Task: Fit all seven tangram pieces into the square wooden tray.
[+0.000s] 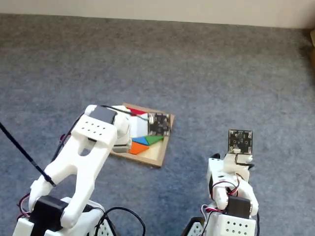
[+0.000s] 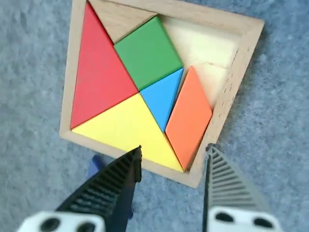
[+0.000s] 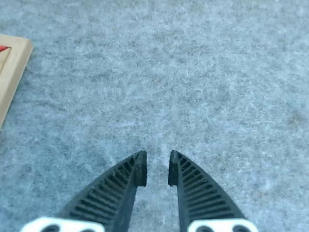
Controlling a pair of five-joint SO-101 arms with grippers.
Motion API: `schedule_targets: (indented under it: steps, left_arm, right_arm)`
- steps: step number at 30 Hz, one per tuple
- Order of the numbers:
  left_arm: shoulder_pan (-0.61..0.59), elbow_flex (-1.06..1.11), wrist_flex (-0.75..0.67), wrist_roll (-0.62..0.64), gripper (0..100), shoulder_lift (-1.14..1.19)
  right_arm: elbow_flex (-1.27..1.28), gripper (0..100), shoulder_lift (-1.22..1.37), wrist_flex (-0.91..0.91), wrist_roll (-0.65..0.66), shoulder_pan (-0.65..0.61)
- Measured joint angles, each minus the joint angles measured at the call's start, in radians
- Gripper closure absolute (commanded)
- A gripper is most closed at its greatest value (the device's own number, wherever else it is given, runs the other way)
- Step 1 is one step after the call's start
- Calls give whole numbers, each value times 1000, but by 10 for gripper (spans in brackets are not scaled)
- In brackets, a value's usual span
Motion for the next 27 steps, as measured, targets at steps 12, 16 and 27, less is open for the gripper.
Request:
schedule_targets:
  steps: [12,16,27]
  left_arm:
    - [-229,-78,29,356,787,12]
    - [-311,-78,12,374,786,12]
    - [-414,-244,-94,448,727,259]
  right_arm:
    - [0,907,0,0,0,0]
    - [0,907,0,0,0,0]
    - [0,907,0,0,0,0]
